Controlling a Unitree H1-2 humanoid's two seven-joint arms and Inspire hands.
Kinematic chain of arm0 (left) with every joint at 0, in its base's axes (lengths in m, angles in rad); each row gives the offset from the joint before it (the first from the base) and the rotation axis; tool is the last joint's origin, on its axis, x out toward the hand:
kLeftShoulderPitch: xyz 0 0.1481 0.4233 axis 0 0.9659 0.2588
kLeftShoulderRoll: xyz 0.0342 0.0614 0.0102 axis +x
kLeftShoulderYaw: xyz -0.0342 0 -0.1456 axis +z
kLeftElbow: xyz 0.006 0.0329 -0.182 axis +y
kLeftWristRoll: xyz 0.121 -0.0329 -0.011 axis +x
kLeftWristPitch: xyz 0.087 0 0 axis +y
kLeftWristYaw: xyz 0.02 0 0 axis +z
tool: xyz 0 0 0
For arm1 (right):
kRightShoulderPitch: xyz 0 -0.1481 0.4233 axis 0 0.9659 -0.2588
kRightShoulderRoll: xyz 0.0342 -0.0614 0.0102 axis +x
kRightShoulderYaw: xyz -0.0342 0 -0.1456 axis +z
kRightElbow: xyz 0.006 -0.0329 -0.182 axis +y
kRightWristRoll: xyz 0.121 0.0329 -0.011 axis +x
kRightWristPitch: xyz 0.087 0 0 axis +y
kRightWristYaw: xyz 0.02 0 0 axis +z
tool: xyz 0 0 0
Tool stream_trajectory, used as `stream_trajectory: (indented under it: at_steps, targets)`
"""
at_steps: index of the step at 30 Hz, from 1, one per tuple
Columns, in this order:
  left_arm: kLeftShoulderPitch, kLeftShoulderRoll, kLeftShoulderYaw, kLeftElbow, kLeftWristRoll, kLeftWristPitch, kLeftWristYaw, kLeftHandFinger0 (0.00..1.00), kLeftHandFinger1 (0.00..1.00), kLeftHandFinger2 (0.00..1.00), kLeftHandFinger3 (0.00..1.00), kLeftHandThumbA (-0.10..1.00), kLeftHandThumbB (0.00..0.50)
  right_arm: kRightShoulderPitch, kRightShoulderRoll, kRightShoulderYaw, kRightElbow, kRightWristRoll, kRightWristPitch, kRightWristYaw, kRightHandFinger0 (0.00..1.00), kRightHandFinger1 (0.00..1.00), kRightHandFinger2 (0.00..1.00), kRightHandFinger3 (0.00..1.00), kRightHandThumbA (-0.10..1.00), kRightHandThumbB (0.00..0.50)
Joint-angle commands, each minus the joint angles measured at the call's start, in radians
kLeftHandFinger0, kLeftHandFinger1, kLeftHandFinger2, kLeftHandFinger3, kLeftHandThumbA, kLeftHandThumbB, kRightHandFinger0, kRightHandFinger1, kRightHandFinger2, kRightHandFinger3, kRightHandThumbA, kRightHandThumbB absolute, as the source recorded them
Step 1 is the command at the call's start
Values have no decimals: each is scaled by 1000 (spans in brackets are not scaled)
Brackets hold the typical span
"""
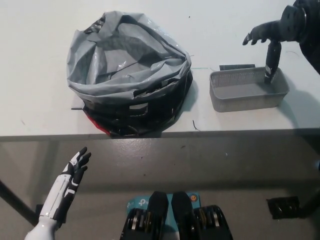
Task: Use the right hand to pick up a small rectangular container and put it into a plastic bag and lift the bag
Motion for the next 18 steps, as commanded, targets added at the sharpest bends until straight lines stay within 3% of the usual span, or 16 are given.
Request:
stream_trajectory:
  at_steps: [1, 9, 13, 14, 17, 18]
  targets:
    - [-19, 23, -6, -5, 1, -22, -20, 1000, 1000, 1000, 1000, 1000, 191, -3, -5, -3, -4, -56, -31, -51, 1000, 1000, 1000, 1000, 1000, 500]
    - [-8, 18, -16, -13, 17, -2, -21, 1000, 1000, 1000, 1000, 1000, 197, 13, 5, -3, 24, -76, -72, -39, 1000, 1000, 1000, 1000, 1000, 500]
    - [-8, 17, -14, -24, 17, 19, -20, 1000, 1000, 1000, 1000, 1000, 237, 1, 6, -8, 24, -82, -86, -31, 1000, 1000, 1000, 1000, 1000, 500]
    - [-11, 21, -16, -22, 24, 13, -20, 1000, 1000, 1000, 1000, 1000, 203, -1, 7, -19, 22, -76, -84, -30, 1000, 1000, 1000, 1000, 1000, 500]
    - [-14, 25, -17, -18, 31, 3, -20, 1000, 1000, 1000, 1000, 1000, 185, -4, 5, -23, 24, -74, -100, -30, 1000, 1000, 1000, 1000, 1000, 500]
    - [-15, 27, -19, -18, 36, 1, -20, 1000, 1000, 1000, 1000, 1000, 202, -7, 3, -28, 20, -71, -101, -23, 1000, 1000, 1000, 1000, 1000, 500]
